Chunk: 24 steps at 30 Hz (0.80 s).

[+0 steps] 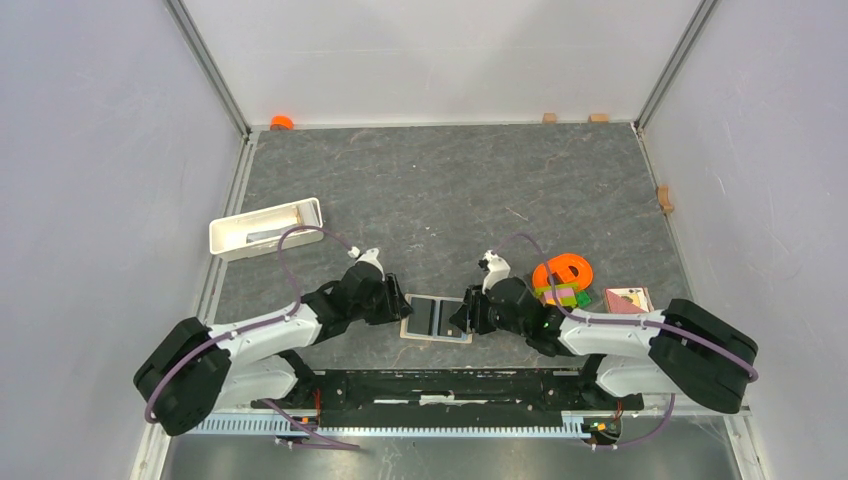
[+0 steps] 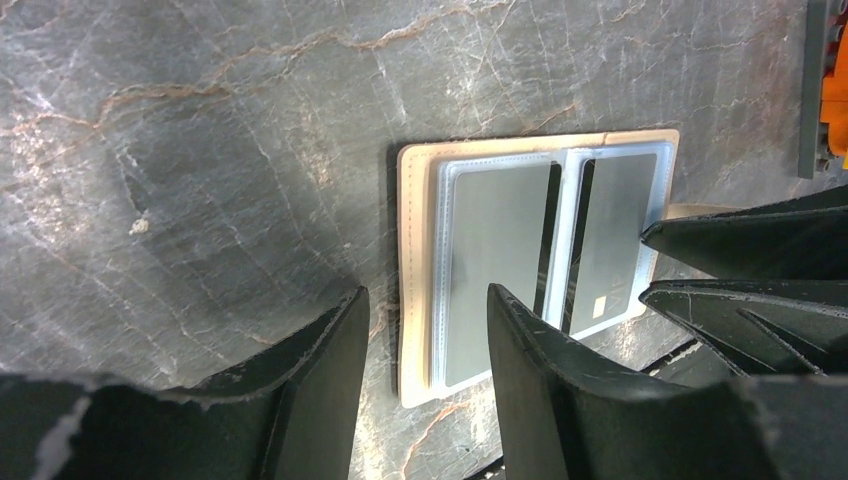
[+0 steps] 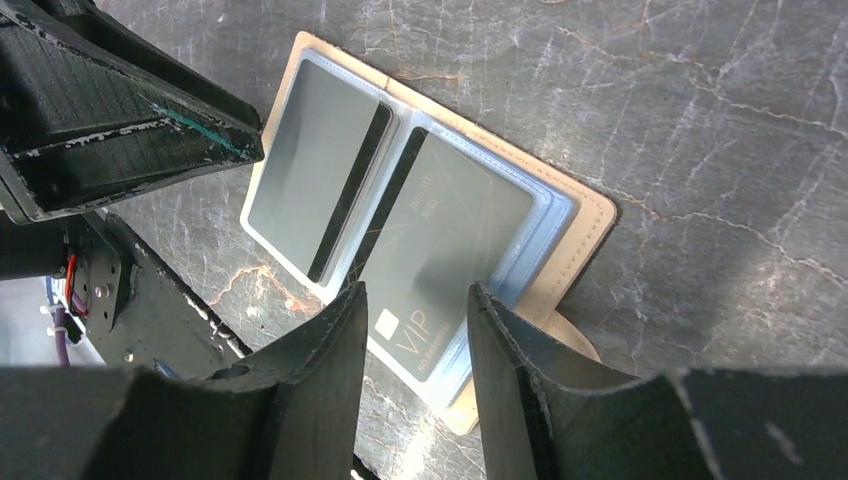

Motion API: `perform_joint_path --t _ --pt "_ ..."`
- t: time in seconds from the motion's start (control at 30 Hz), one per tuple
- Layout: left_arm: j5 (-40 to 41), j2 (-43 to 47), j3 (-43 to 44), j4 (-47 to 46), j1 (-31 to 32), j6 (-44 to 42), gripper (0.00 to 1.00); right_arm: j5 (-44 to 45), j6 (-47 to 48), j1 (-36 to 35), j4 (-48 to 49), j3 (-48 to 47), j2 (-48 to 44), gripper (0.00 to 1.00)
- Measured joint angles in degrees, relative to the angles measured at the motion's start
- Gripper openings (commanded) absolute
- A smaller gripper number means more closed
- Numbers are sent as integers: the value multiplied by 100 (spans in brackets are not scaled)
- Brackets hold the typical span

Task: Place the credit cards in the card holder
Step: Turn over the card slot in the card holder.

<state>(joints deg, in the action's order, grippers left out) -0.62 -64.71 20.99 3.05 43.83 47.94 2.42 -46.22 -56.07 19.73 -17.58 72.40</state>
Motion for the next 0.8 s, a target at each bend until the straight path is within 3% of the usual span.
perform_joint_path --t 0.57,0.8 --pt "-2 -188 4 -273 0 0 49 -61 -393 26 186 308 -195 45" --pt "2 -267 2 -337 0 0 43 -92 -1152 31 1268 918 -140 41"
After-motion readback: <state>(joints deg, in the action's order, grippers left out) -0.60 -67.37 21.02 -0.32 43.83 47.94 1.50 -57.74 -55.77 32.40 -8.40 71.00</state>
